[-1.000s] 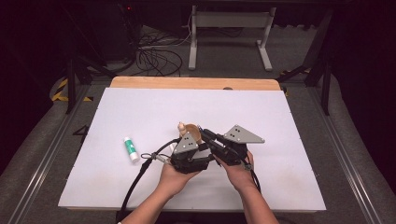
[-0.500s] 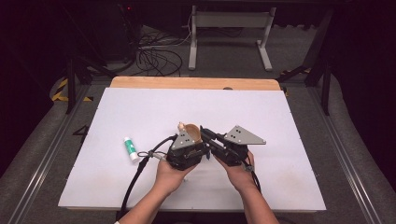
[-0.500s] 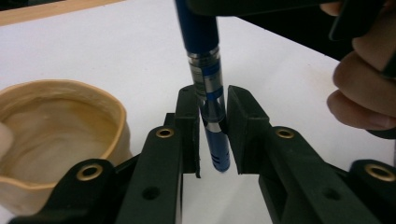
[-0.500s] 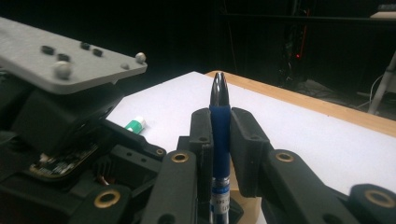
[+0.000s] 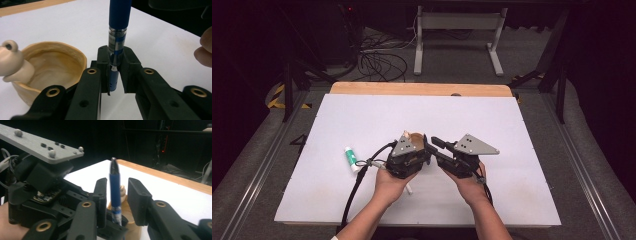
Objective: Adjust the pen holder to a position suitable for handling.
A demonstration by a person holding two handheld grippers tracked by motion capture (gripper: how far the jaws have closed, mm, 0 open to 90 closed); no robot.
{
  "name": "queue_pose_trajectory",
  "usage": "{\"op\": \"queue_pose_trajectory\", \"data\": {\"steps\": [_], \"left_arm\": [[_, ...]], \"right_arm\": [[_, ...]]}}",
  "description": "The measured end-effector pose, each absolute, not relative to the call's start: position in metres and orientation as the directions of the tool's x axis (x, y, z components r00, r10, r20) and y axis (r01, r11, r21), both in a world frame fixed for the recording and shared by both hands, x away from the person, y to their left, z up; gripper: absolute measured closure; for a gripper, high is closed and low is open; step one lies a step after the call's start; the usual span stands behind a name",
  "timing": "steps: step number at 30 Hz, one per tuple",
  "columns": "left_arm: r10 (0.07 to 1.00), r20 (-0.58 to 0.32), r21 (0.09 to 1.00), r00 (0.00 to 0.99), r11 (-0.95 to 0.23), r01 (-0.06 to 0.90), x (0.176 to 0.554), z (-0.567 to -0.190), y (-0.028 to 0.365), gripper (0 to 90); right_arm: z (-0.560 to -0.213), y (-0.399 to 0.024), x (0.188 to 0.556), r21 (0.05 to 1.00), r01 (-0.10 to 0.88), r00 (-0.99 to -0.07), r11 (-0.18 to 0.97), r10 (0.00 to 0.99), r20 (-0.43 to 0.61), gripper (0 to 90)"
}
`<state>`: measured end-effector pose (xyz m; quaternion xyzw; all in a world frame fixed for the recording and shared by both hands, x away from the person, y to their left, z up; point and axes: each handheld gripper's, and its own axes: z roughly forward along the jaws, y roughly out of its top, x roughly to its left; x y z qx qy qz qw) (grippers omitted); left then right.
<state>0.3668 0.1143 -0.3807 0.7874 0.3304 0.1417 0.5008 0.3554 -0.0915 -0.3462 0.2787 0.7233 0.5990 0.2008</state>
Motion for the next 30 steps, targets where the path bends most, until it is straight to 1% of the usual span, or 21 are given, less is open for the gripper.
{"op": "queue_pose_trajectory", "data": {"steps": [10, 20, 22, 28, 30], "left_arm": [[0.669, -0.105, 0.895, 0.736, -0.259, 0.363, 0.368, -0.37, 0.122, 79.2], [0.689, -0.08, 0.909, 0.72, -0.245, 0.336, 0.373, -0.357, 0.13, 79.2], [0.693, -0.063, 0.911, 0.718, -0.253, 0.325, 0.375, -0.354, 0.132, 79.2], [0.694, -0.064, 0.919, 0.717, -0.239, 0.313, 0.374, -0.346, 0.132, 79.1], [0.693, -0.046, 0.921, 0.72, -0.249, 0.299, 0.374, -0.343, 0.133, 79.1]], "right_arm": [[-0.349, -0.098, 0.359, 0.972, 0.179, -0.742, 0.154, 0.669, 0.031, 62.0], [-0.349, -0.109, 0.361, 0.971, 0.186, -0.734, 0.153, 0.679, 0.034, 51.9], [-0.348, -0.112, 0.361, 0.97, 0.189, -0.734, 0.151, 0.678, 0.037, 50.5], [-0.349, -0.12, 0.362, 0.969, 0.185, -0.731, 0.165, 0.682, 0.023, 45.1], [-0.349, -0.122, 0.362, 0.968, 0.189, -0.728, 0.168, 0.685, 0.023, 43.9]]}}
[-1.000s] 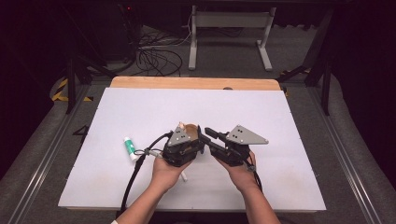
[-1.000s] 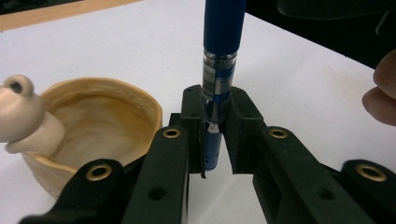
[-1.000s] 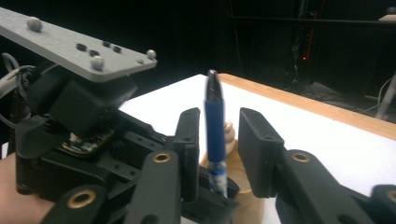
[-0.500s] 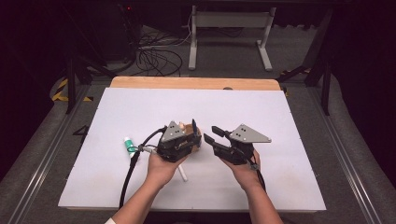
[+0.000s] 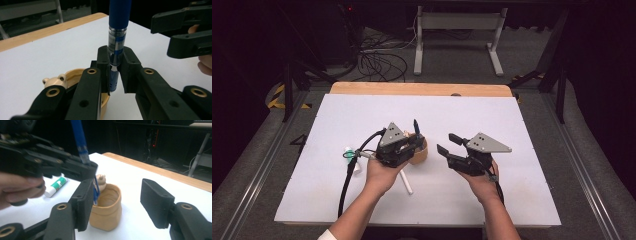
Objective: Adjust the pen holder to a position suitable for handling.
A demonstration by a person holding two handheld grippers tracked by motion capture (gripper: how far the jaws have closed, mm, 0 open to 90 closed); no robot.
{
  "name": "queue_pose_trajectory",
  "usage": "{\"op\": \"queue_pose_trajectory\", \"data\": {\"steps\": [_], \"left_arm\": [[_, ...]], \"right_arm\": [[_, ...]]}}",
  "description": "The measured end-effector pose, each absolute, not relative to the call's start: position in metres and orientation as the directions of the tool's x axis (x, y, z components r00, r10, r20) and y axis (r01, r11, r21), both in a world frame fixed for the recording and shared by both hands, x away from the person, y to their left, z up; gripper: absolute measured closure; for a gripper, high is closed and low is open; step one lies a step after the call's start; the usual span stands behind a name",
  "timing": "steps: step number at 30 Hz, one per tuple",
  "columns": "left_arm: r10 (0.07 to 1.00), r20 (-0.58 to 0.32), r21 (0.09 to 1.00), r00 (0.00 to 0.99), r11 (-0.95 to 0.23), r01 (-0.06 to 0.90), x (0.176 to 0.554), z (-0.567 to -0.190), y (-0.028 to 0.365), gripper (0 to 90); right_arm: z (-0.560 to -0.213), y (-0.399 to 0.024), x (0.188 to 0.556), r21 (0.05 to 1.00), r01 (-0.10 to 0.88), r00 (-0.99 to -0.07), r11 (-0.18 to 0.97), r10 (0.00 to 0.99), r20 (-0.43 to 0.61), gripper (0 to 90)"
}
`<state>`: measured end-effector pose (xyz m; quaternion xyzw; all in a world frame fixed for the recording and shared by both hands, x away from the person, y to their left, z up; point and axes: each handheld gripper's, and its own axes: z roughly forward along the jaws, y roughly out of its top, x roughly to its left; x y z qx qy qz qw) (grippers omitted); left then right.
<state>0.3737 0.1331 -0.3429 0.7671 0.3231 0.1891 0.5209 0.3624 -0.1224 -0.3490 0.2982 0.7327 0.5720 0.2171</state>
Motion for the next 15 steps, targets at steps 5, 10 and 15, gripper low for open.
{"op": "queue_pose_trajectory", "data": {"steps": [5, 10, 15], "left_arm": [[0.705, -0.047, 0.926, 0.707, -0.234, 0.295, 0.377, -0.338, 0.136, 79.1], [0.721, -0.035, 0.927, 0.692, -0.235, 0.292, 0.382, -0.338, 0.14, 79.1], [0.73, -0.032, 0.925, 0.683, -0.237, 0.297, 0.387, -0.341, 0.14, 79.1]], "right_arm": [[-0.348, -0.126, 0.363, 0.968, 0.191, -0.721, 0.163, 0.692, 0.026, 42.2], [-0.349, -0.127, 0.364, 0.966, 0.195, -0.715, 0.17, 0.699, 0.021, 41.2], [-0.349, -0.13, 0.364, 0.966, 0.193, -0.71, 0.173, 0.704, 0.016, 40.2]]}}
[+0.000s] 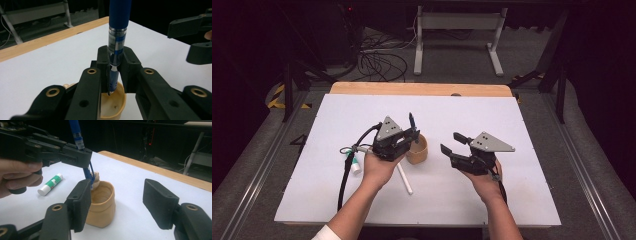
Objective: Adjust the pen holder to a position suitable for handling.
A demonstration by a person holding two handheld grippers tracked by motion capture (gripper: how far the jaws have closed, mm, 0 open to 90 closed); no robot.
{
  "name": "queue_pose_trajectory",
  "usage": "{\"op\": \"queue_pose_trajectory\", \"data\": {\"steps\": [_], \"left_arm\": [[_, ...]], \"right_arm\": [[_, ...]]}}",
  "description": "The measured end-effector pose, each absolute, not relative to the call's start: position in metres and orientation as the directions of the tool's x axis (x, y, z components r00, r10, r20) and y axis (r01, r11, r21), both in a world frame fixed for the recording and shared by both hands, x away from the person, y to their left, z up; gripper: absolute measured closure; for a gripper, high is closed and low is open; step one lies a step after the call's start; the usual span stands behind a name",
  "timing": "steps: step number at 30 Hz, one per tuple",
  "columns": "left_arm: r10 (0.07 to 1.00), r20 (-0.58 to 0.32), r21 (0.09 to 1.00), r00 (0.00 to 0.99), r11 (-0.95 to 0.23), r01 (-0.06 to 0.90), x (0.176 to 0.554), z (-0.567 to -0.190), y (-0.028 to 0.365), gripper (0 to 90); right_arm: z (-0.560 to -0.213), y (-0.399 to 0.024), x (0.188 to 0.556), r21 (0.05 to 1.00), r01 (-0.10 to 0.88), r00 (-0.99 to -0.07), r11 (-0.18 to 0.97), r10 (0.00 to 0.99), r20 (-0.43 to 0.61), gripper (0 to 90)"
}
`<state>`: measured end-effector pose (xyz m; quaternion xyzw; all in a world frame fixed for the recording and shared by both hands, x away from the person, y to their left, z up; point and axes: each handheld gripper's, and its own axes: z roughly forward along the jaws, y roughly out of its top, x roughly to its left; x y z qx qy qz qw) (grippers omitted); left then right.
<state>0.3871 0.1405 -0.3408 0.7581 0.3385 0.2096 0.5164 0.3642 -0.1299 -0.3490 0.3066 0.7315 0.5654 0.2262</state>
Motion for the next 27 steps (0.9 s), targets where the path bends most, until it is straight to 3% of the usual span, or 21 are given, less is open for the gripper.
{"op": "queue_pose_trajectory", "data": {"steps": [27], "left_arm": [[0.735, -0.047, 0.909, 0.676, -0.25, 0.335, 0.41, -0.357, 0.137, 78.3]], "right_arm": [[-0.349, -0.13, 0.365, 0.963, 0.203, -0.702, 0.18, 0.712, 0.015, 40.1]]}}
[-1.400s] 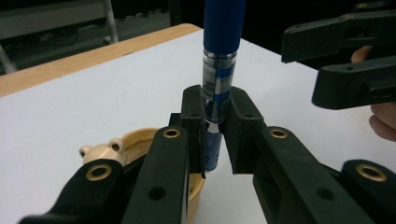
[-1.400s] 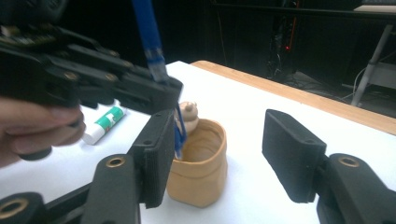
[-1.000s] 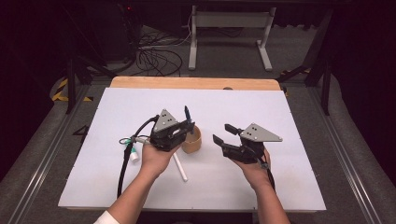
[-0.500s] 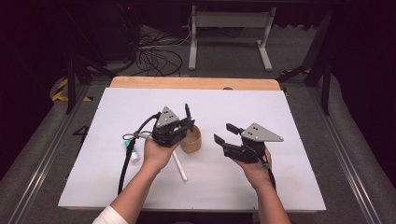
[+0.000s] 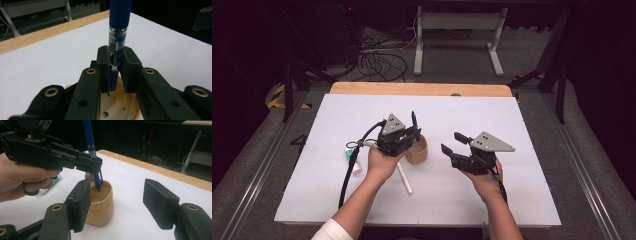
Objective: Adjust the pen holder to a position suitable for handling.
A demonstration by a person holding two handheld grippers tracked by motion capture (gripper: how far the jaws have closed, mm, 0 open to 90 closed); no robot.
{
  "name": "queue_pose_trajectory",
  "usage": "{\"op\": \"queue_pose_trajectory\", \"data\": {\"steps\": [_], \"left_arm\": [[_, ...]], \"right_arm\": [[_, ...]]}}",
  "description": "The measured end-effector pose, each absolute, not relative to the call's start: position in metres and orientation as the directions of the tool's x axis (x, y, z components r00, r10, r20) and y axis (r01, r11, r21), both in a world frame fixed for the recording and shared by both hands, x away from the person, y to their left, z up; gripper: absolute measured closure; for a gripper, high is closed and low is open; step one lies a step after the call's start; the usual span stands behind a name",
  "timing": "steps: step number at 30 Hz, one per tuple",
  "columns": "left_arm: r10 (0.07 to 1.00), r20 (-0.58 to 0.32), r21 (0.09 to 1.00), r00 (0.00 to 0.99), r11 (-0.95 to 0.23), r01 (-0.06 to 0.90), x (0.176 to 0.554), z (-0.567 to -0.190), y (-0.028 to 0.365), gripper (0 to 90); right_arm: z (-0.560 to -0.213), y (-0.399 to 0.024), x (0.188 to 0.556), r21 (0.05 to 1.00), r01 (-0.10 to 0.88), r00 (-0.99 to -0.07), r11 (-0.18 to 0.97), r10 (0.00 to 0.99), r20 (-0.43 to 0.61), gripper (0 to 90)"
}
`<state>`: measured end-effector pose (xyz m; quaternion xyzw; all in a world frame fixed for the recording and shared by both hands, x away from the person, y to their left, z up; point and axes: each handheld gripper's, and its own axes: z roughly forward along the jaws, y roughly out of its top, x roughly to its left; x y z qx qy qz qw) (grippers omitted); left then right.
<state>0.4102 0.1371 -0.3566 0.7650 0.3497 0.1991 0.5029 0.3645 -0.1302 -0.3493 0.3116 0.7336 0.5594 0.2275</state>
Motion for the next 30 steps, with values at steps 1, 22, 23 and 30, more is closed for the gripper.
{"op": "queue_pose_trajectory", "data": {"steps": [1, 22, 23, 30], "left_arm": [[0.735, -0.056, 0.907, 0.676, -0.246, 0.342, 0.411, -0.357, 0.137, 78.3], [0.769, -0.038, 0.921, 0.638, -0.221, 0.322, 0.418, -0.356, 0.143, 72.0], [0.773, -0.039, 0.922, 0.633, -0.216, 0.321, 0.418, -0.355, 0.143, 71.3], [0.783, -0.004, 0.928, 0.622, -0.23, 0.294, 0.414, -0.35, 0.149, 60.7]], "right_arm": [[-0.349, -0.13, 0.365, 0.963, 0.201, -0.702, 0.181, 0.712, 0.013, 40.1], [-0.35, -0.129, 0.365, 0.961, 0.205, -0.705, 0.187, 0.709, 0.012, 40.2], [-0.35, -0.129, 0.365, 0.961, 0.204, -0.706, 0.189, 0.708, 0.011, 40.2], [-0.351, -0.129, 0.365, 0.96, 0.206, -0.705, 0.189, 0.709, 0.012, 40.2]]}}
